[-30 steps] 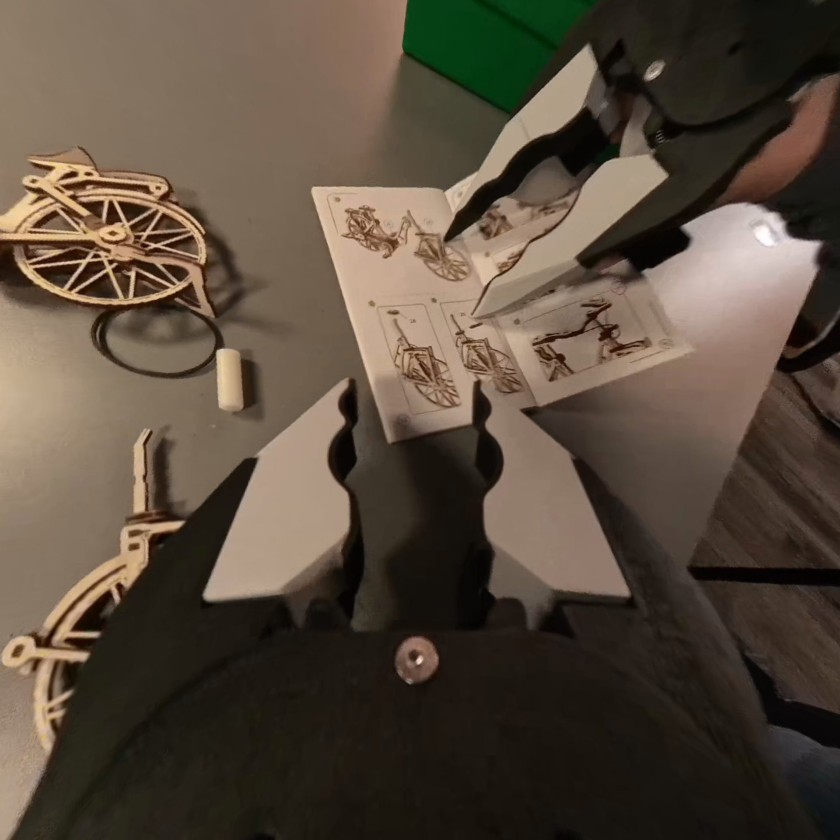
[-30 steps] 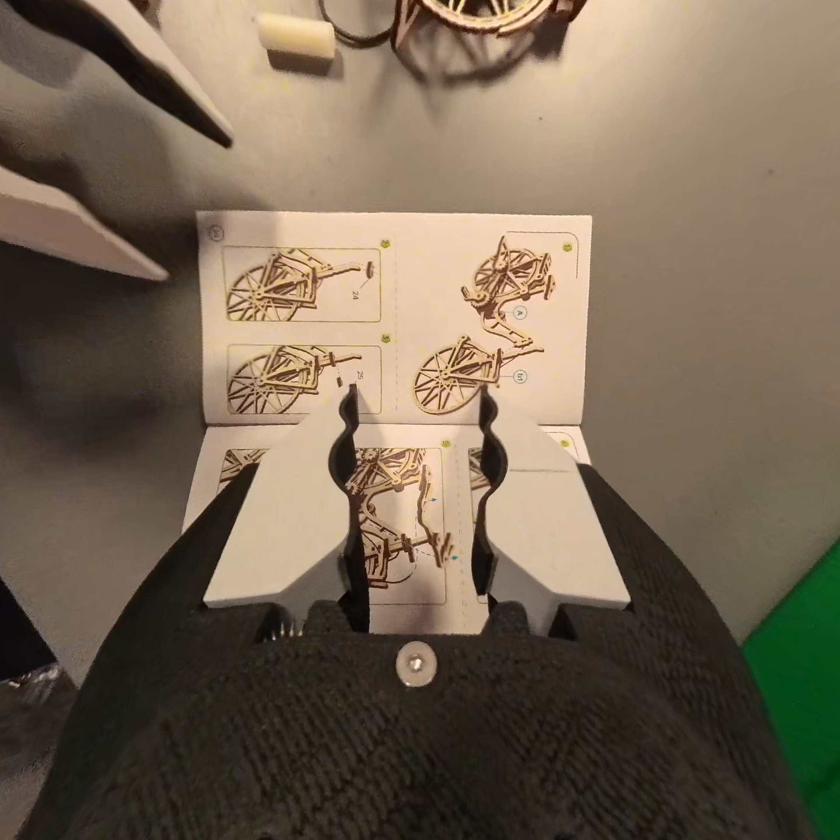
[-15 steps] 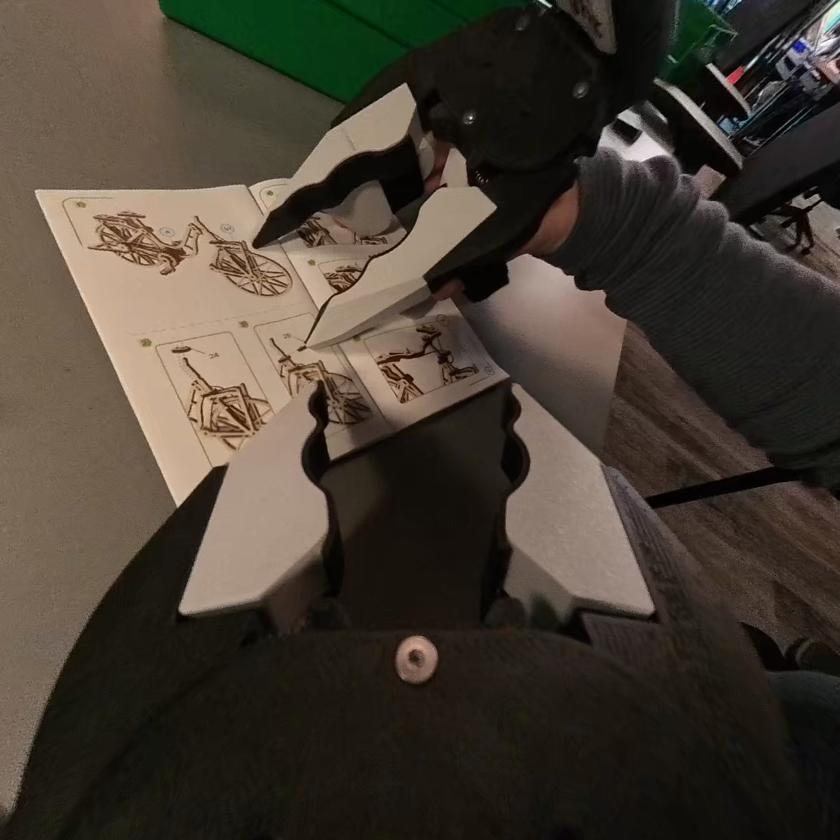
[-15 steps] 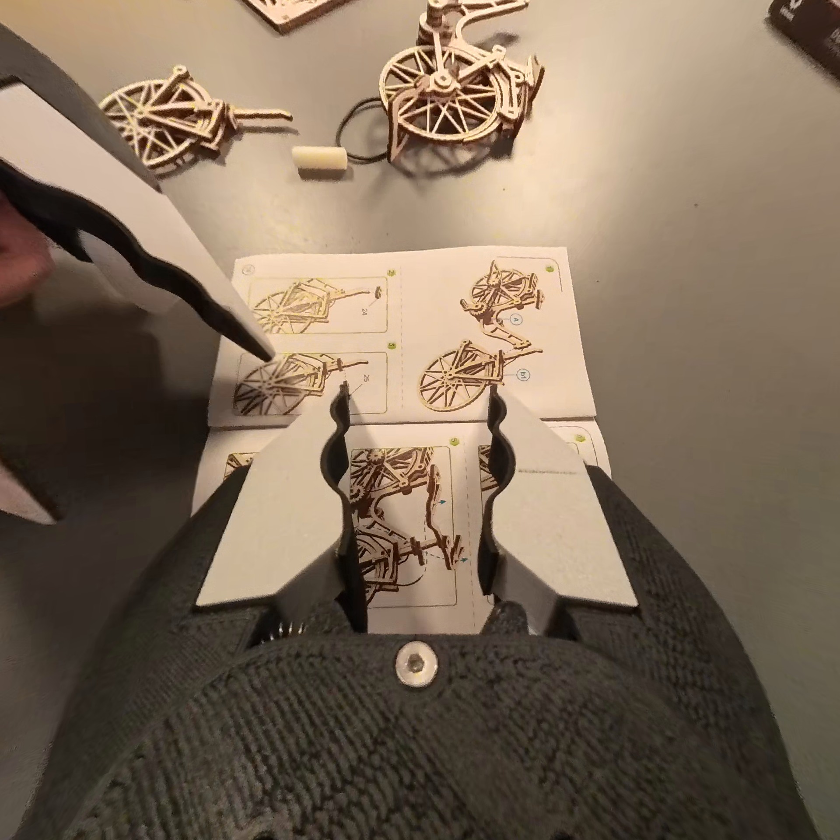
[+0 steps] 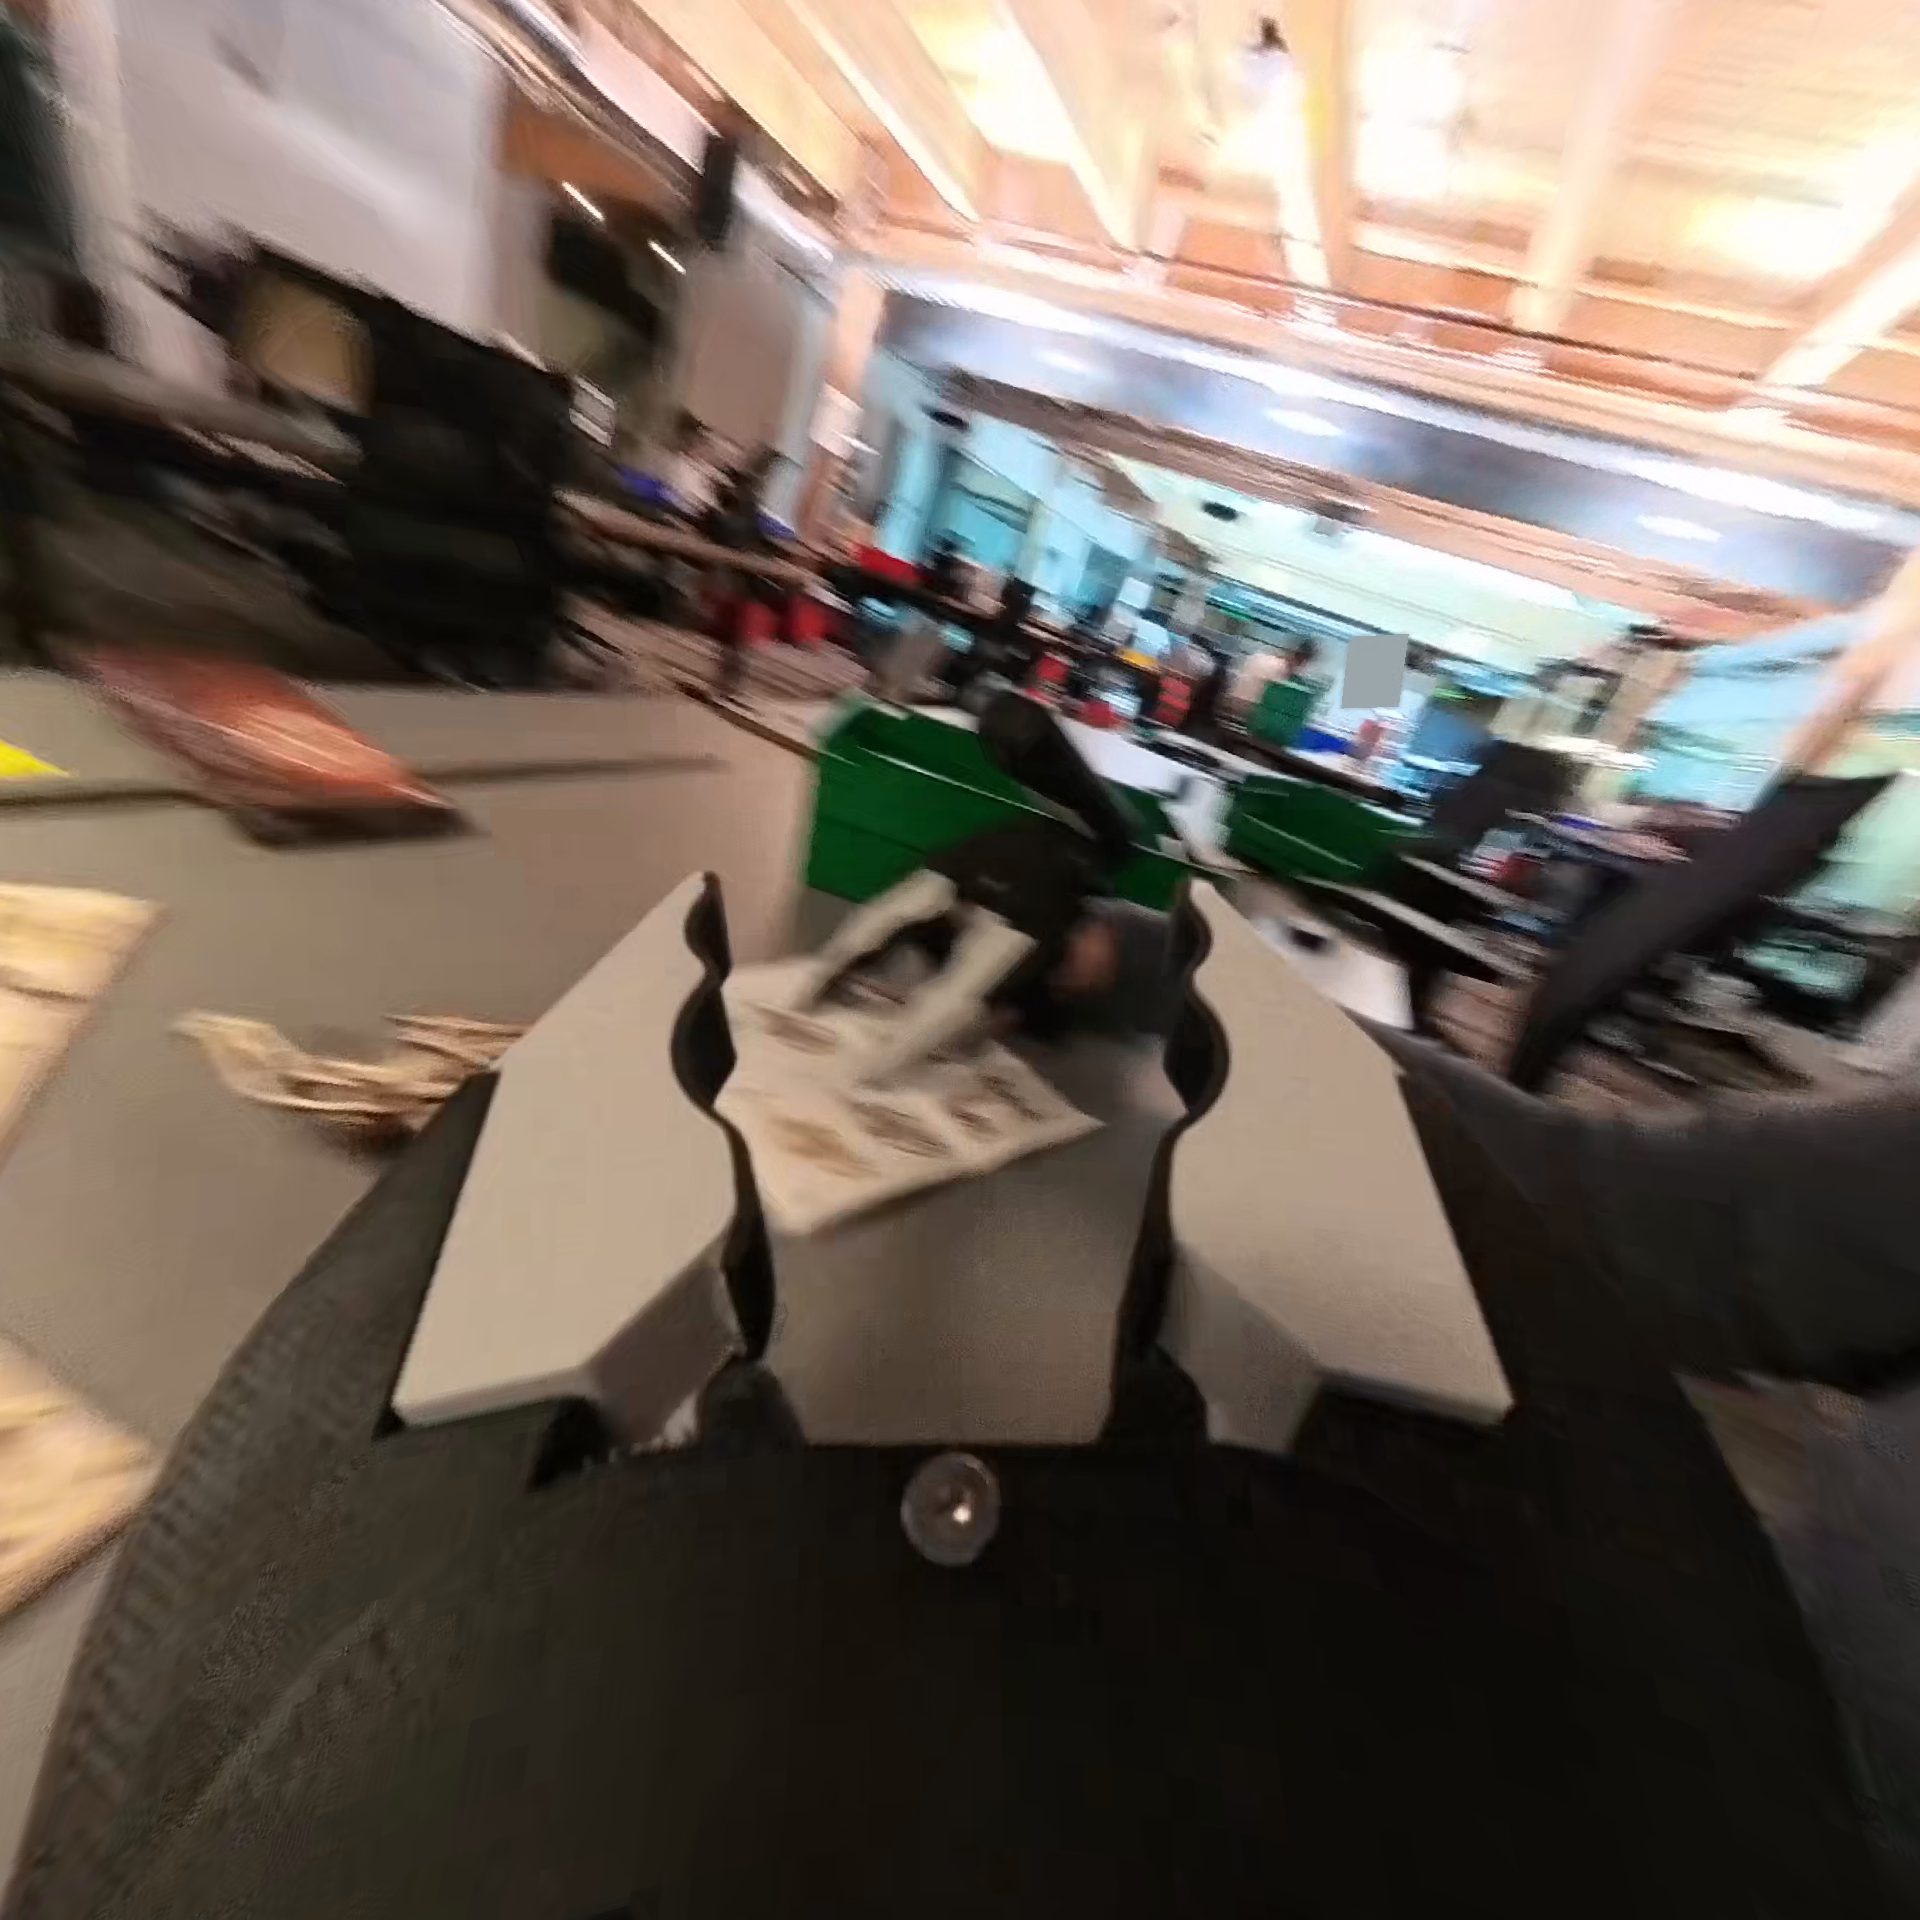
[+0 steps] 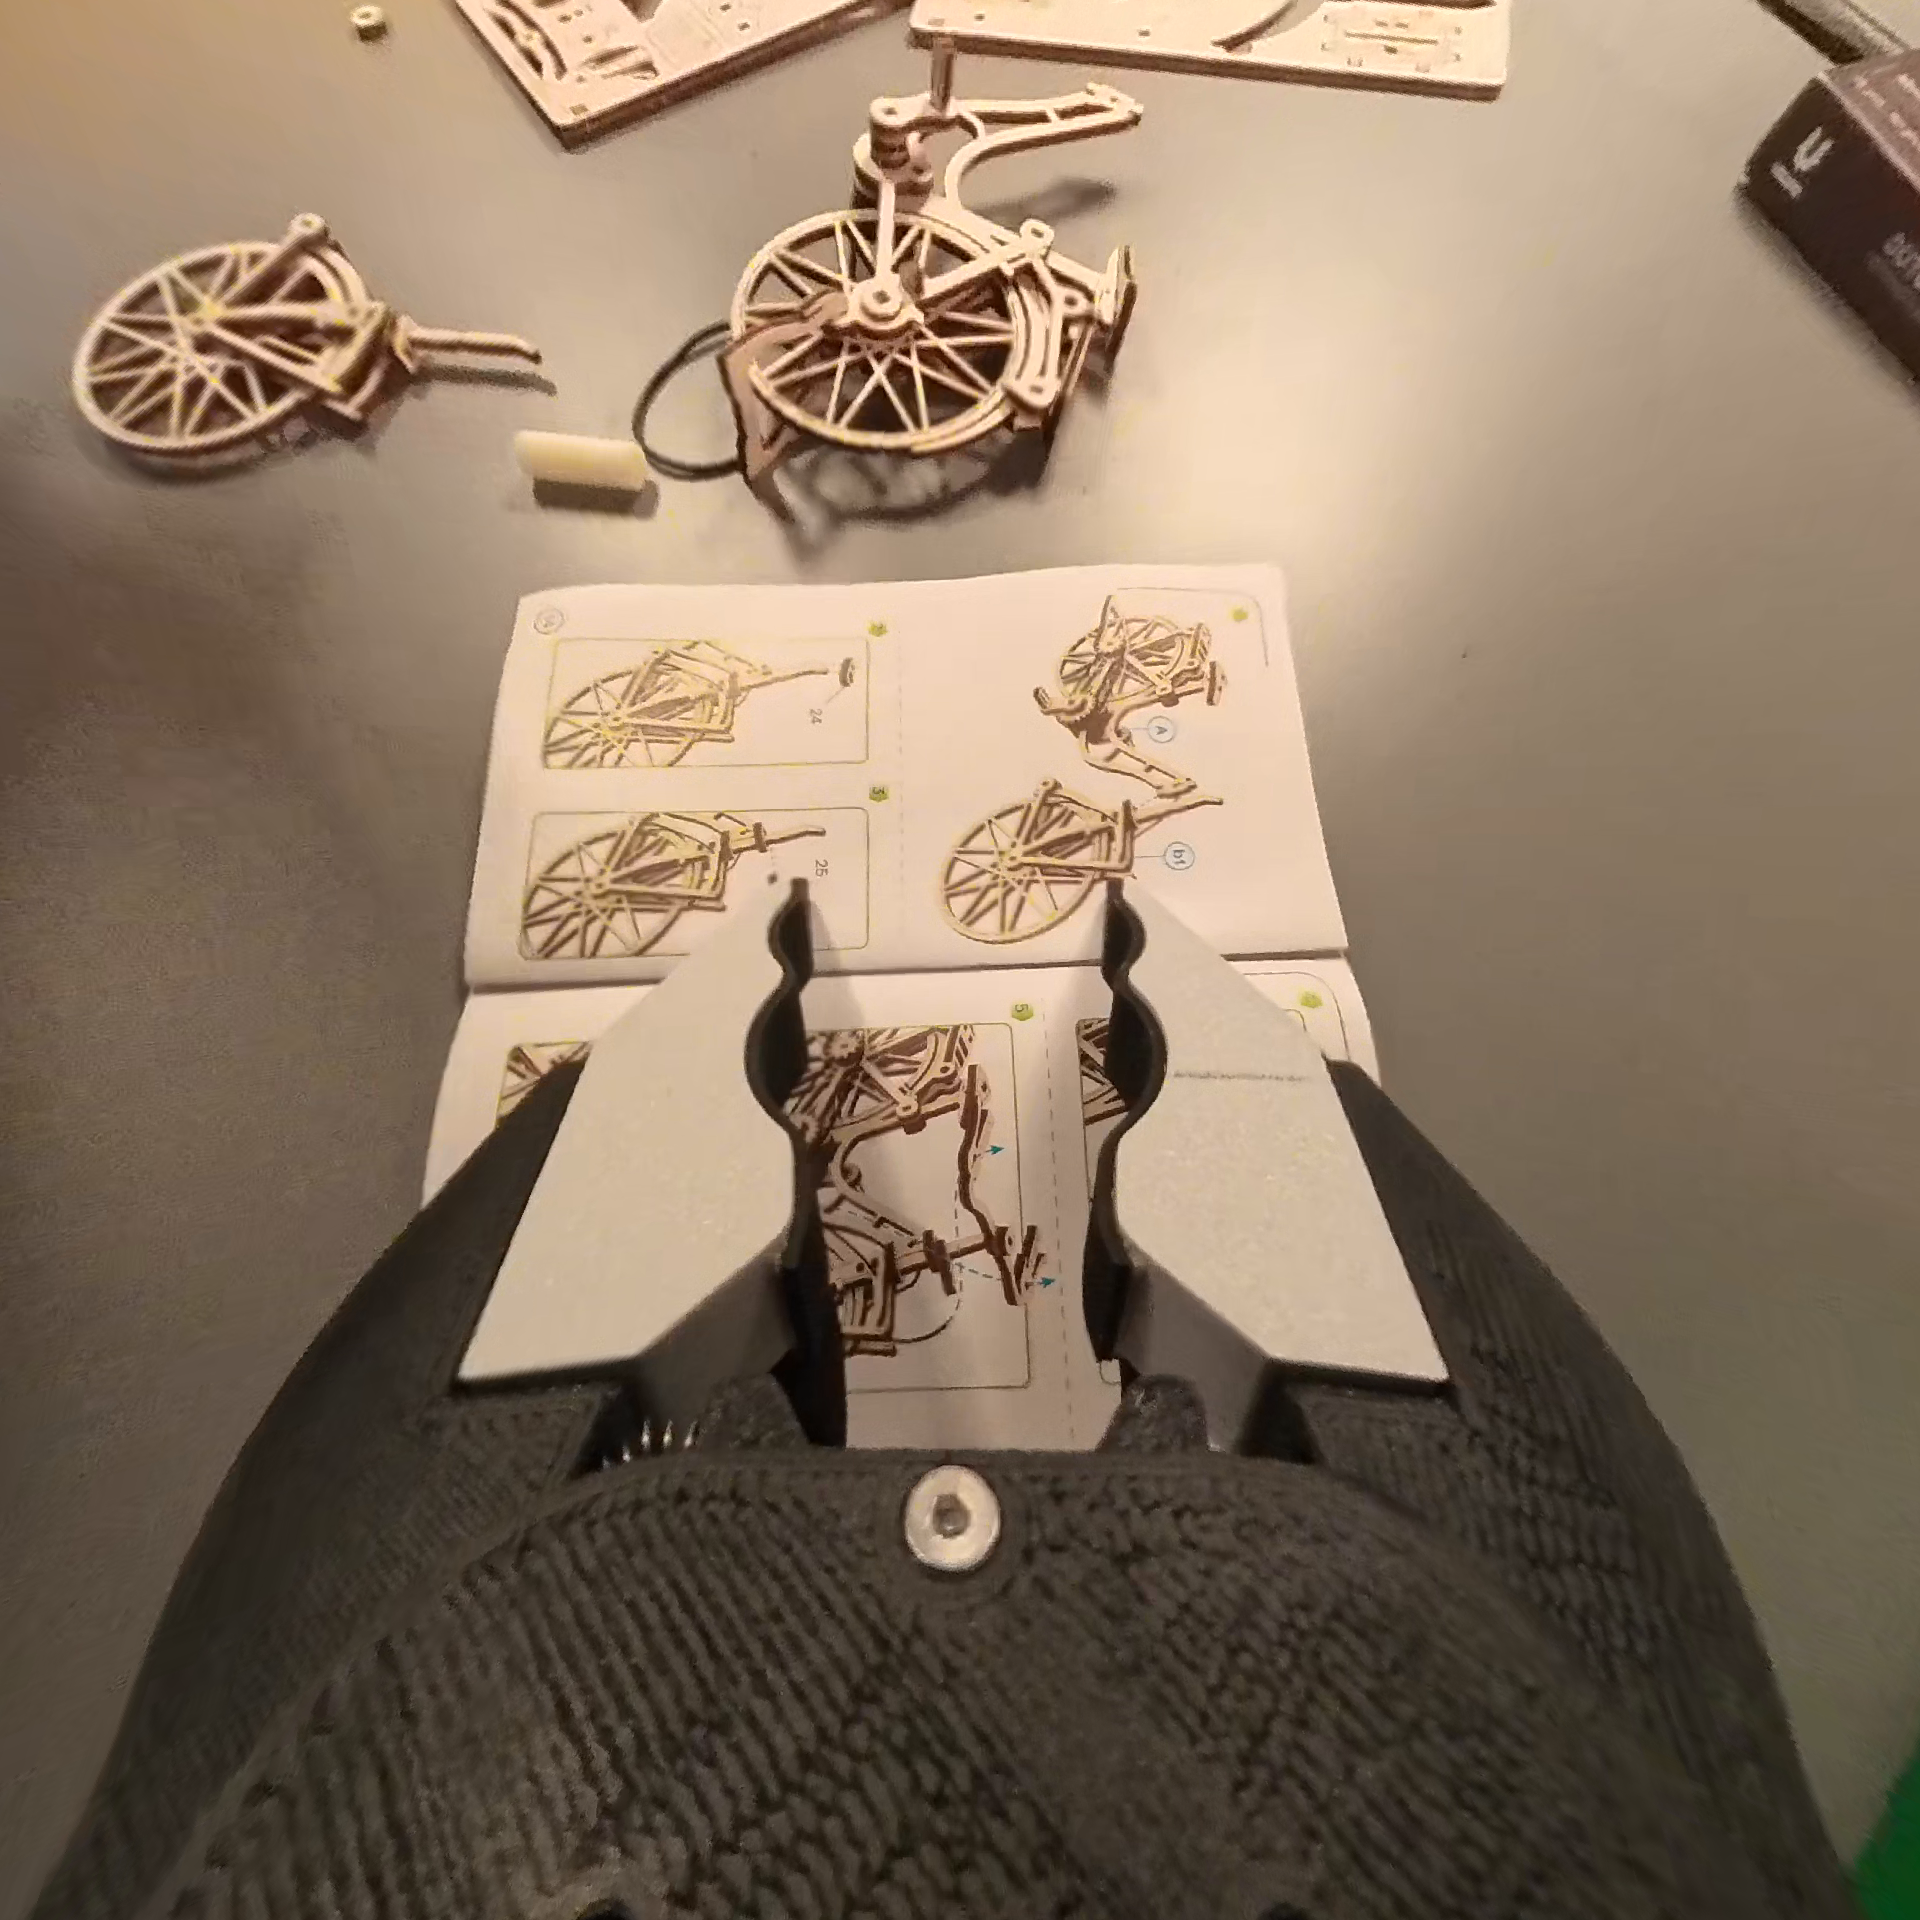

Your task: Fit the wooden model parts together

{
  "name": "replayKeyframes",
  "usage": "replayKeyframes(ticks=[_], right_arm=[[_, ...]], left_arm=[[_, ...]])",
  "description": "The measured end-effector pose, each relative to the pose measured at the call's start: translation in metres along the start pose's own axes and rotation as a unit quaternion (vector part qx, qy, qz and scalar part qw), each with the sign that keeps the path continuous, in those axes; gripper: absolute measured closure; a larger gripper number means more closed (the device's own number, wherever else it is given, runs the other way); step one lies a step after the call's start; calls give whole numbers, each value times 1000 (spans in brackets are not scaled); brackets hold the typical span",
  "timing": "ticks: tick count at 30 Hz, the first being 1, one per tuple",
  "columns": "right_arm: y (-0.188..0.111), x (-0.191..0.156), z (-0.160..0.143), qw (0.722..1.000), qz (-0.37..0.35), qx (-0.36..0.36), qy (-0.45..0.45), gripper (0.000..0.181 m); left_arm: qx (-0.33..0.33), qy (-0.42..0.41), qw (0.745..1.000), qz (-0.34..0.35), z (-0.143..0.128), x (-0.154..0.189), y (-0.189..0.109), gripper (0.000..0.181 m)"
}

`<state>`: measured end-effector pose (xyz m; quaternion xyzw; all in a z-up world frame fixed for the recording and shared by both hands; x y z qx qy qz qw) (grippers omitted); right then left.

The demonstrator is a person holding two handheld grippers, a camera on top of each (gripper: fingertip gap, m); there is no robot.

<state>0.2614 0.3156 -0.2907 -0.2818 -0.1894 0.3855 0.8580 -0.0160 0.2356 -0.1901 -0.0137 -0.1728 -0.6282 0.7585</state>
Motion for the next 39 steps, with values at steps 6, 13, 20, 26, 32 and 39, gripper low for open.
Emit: replayKeyframes(ticks=[6, 13, 20, 26, 32, 39], right_arm=[[1, 4, 0, 997, 52, 9, -58, 127], [0, 1, 0, 996, 44, 19, -78, 128], [1, 2, 0, 996, 46, 15, -71, 128], [1, 2, 0, 997, 43, 15, -68, 128], [1, 2, 0, 997, 40, 16, -70, 128], [-4, 3, 2, 996, 22, 42, -72, 122]], left_arm=[[-32, 105, 992, 64, 12, -80, -17, 108], [-3, 106, 991, 76, -9, -113, -16, 113], [-10, 130, 990, 56, -11, -107, -14, 116], [10, 54, 997, 60, -10, -122, -20, 116], [19, 25, 998, 63, -10, -129, -22, 115], [14, 42, 997, 62, -10, -125, -21, 116]])
Point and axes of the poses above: each gripper's, where its closed fingertips meet, y out along the fingers, z out of its top, x = y × z across the jaws, the point moved 8 cm from there along -y, back along the fingers, and after that the axes turned 12 degrees about -z, right-handed, at the moved point
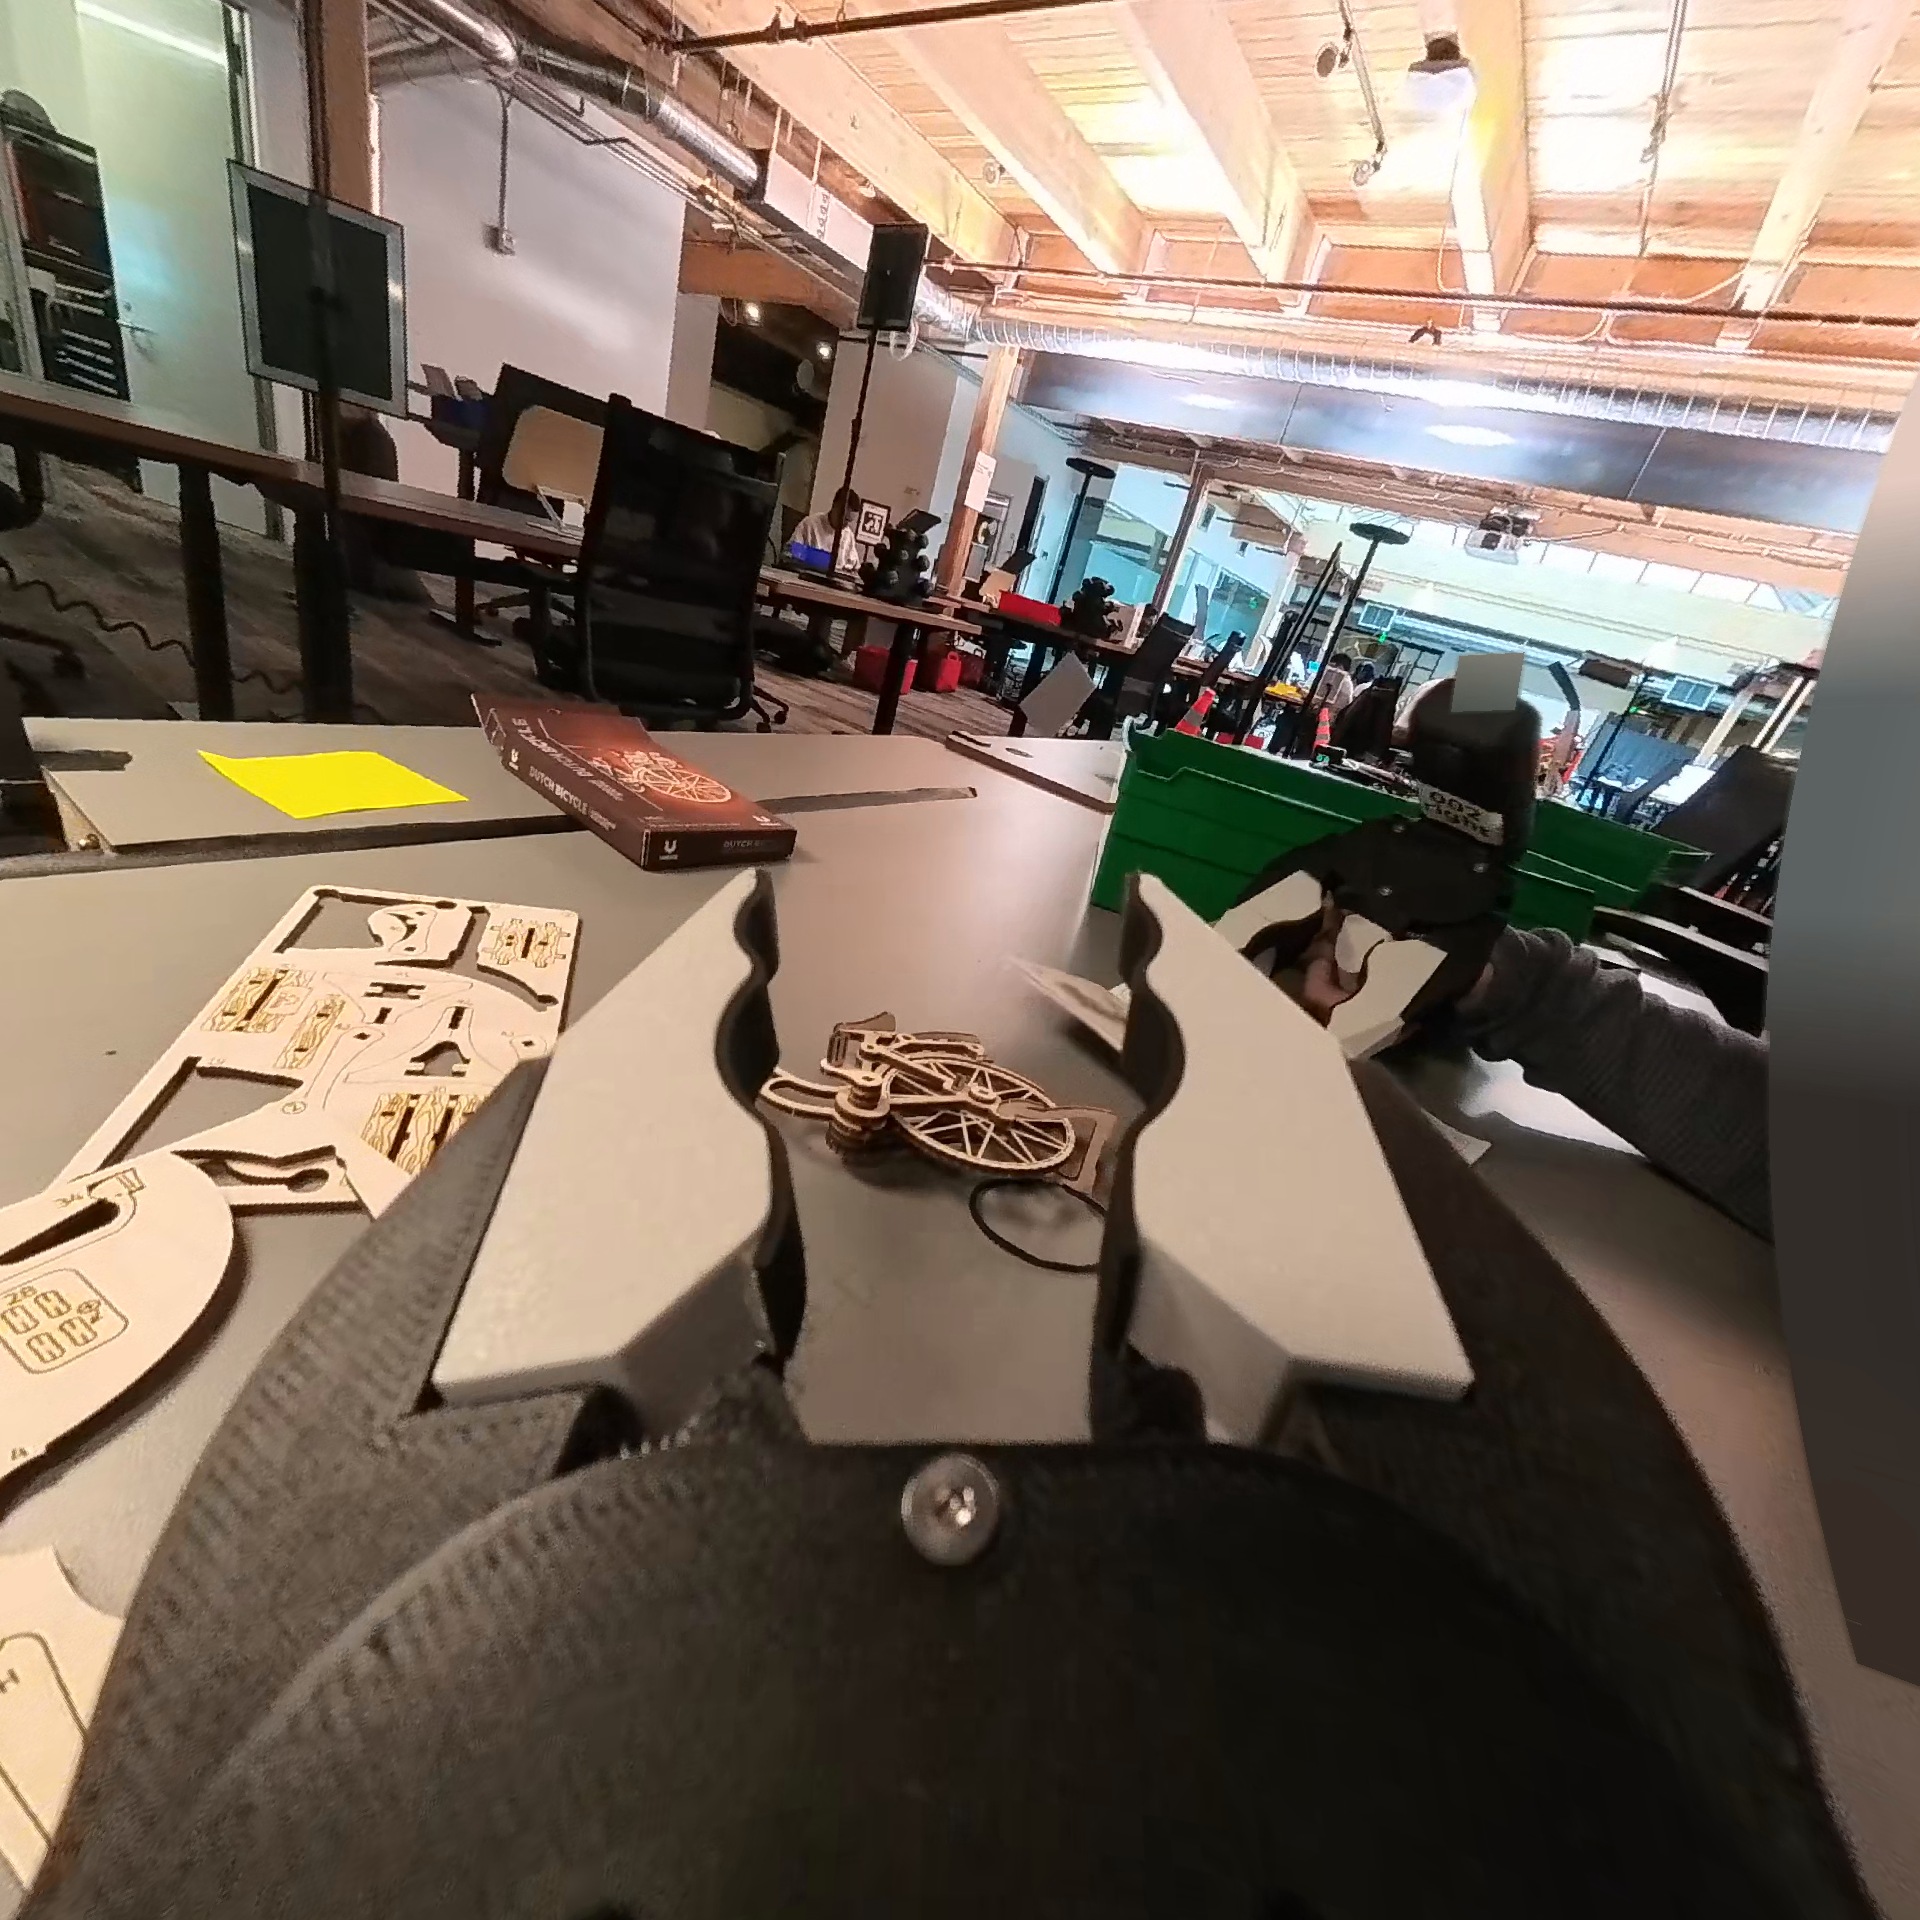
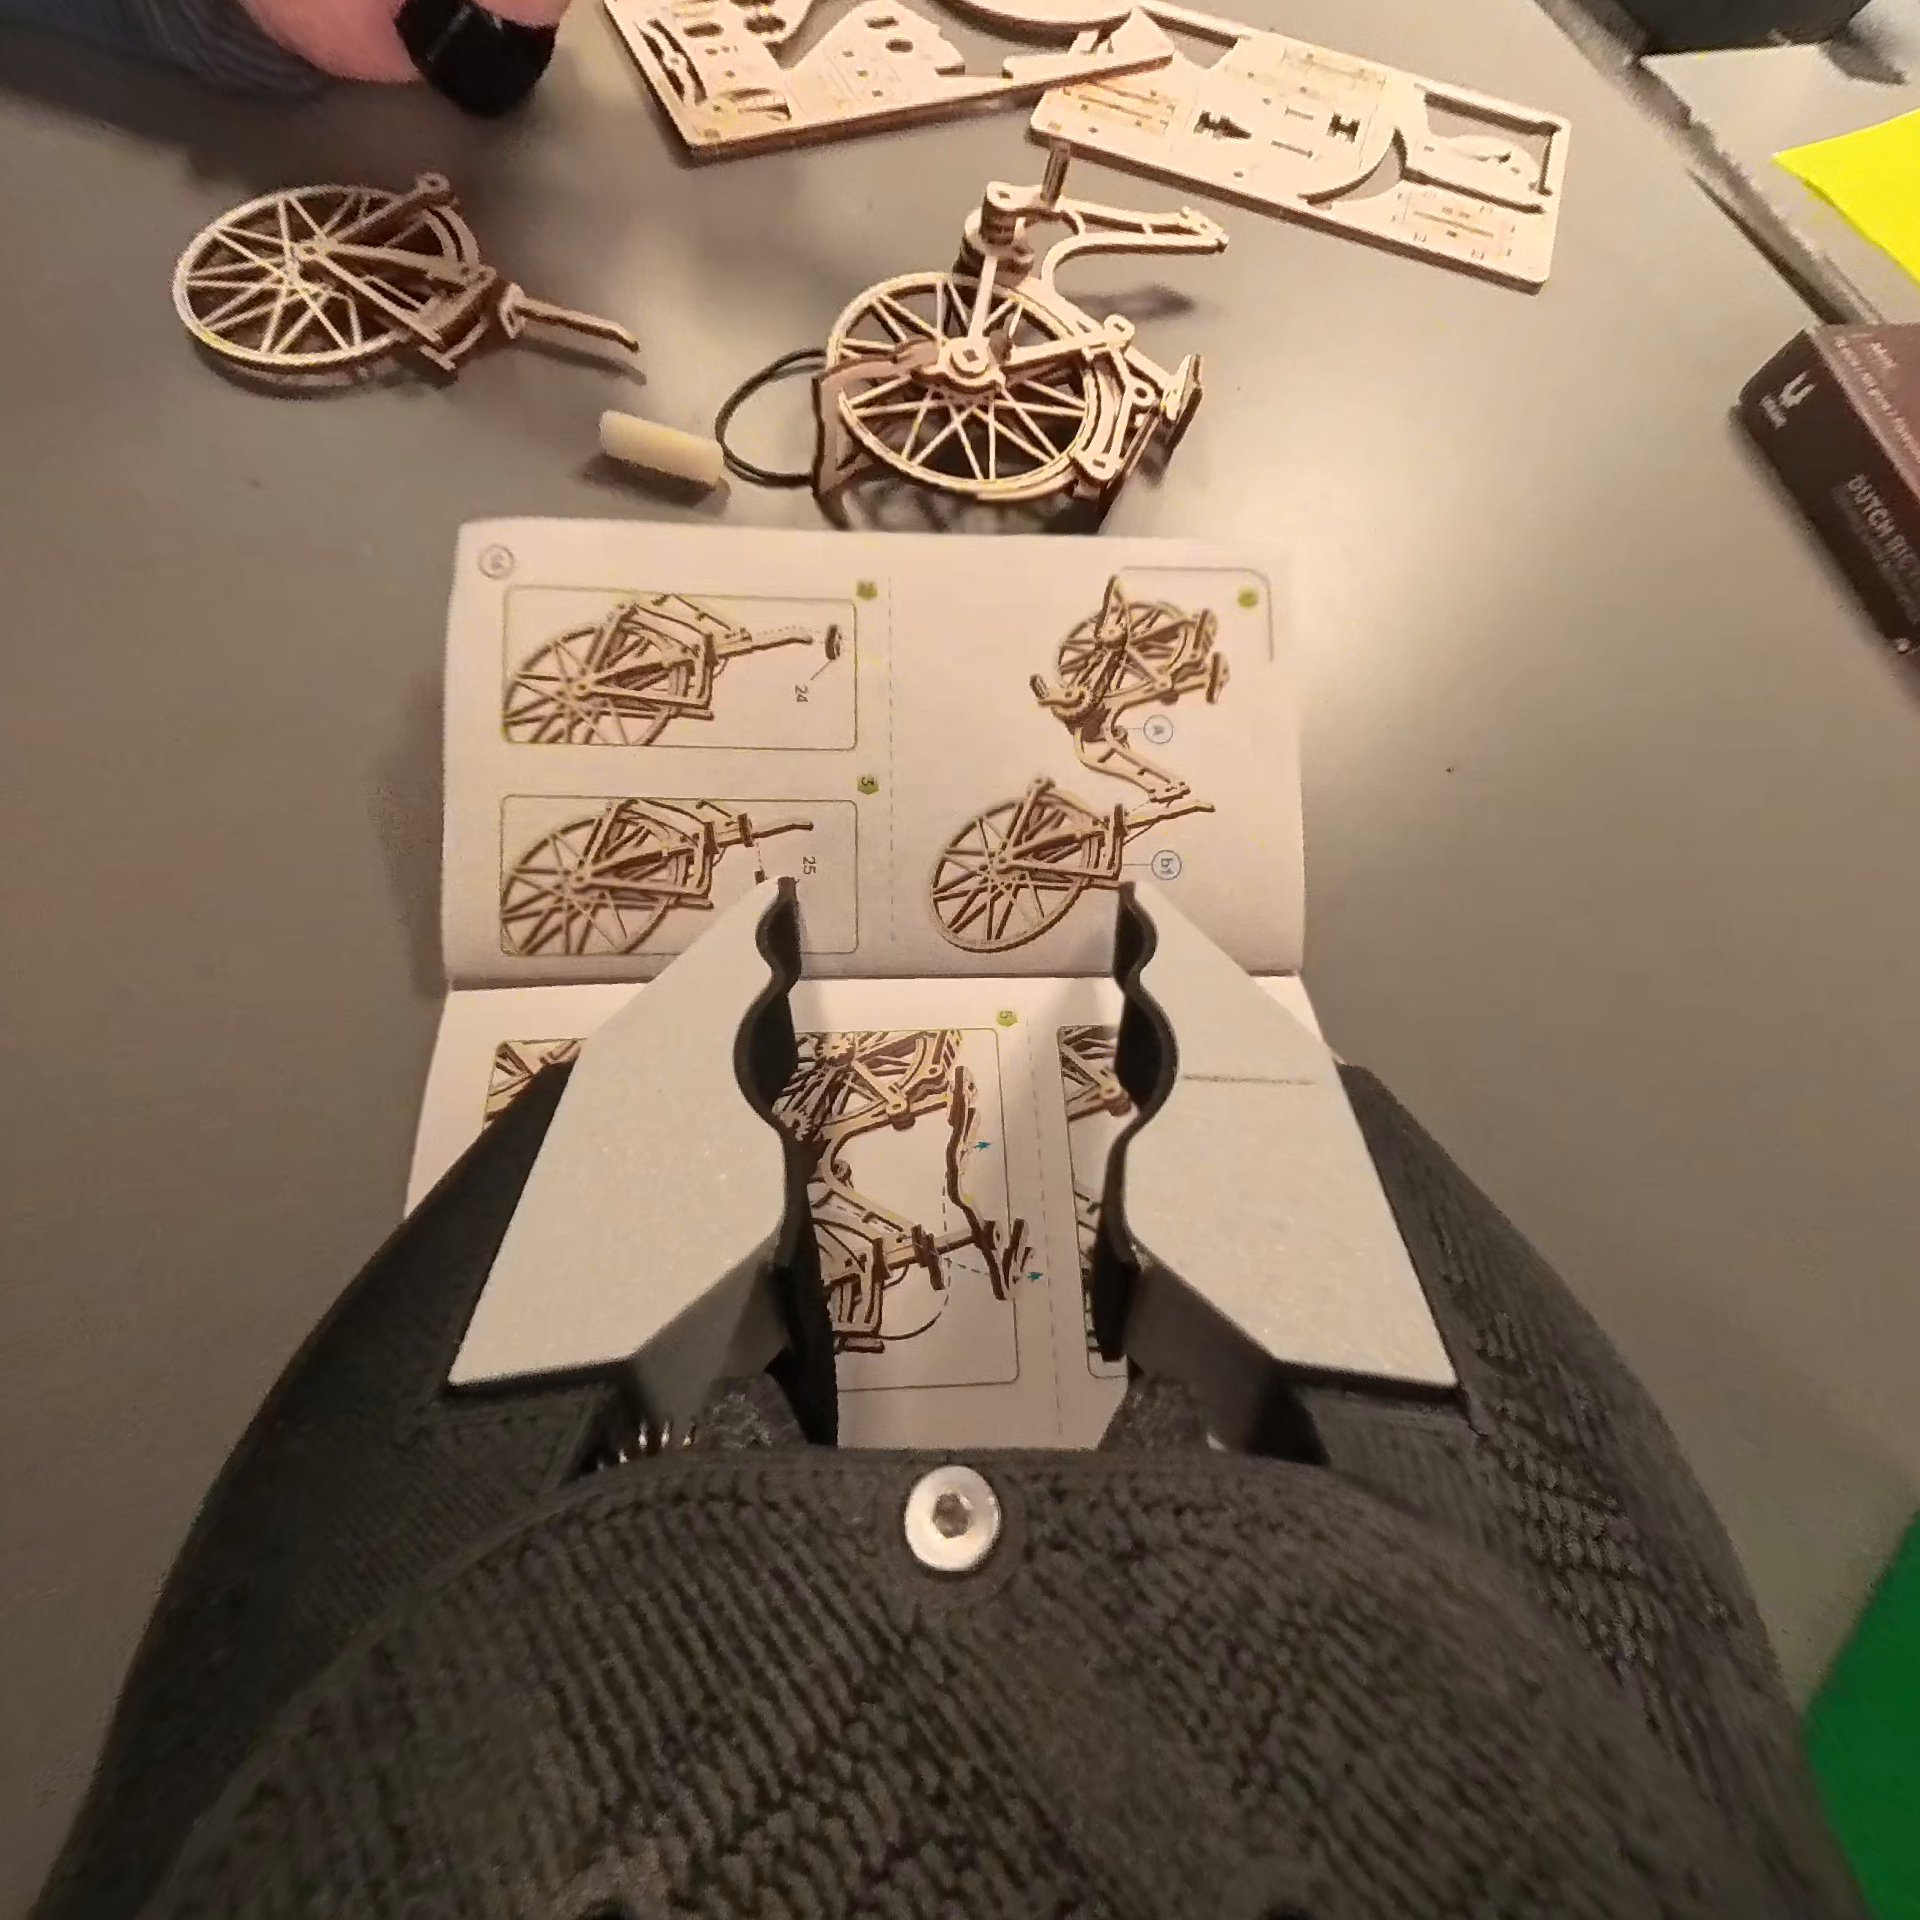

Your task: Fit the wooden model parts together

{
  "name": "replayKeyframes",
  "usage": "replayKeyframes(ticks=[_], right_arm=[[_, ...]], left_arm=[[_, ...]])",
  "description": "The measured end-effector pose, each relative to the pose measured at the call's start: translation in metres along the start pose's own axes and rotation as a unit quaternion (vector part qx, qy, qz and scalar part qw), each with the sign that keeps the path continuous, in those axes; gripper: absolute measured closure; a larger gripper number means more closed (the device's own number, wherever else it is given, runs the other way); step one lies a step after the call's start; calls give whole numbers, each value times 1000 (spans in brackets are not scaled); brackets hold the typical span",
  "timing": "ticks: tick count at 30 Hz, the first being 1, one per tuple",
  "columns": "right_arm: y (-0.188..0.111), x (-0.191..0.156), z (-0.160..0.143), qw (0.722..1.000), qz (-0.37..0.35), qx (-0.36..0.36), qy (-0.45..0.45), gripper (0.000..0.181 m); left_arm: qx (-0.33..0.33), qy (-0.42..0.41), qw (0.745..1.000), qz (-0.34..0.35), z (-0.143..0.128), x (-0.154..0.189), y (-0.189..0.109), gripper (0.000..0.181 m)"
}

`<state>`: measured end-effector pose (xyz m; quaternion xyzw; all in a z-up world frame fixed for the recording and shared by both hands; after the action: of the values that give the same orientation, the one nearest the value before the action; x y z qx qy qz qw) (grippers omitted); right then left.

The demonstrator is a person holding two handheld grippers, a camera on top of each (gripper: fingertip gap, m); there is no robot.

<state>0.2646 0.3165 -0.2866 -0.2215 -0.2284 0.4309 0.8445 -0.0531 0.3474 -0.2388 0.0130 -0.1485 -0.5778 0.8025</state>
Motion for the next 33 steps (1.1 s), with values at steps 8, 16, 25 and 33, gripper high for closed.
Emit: replayKeyframes(ticks=[8, 16, 25, 33], right_arm=[[-11, 2, 6, 998, -19, 55, 4, 123], [-17, -9, 19, 997, 25, 68, 26, 125], [7, -23, 9, 998, 59, -16, 26, 120], [10, -31, 12, 998, 41, -54, -1, 120]], left_arm=[[-1, 7, 1000, -4, 1, 2, 0, 116], [-10, 15, 1000, -6, -1, 4, 3, 117], [-16, 12, 1000, -11, -2, 4, 4, 117], [-20, 10, 1000, -13, -3, 4, 5, 117]])
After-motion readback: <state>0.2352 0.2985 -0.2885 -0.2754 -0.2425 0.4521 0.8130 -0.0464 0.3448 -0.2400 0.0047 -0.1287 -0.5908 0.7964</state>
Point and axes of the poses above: each gripper's, where its closed fingertips meet, y out along the fingers, z out of its top, x = y × z across the jaws, the point moved 8 cm from there along -y, back along the fingers, and after that the axes turned 12 degrees about -z, right-handed, at the moved point
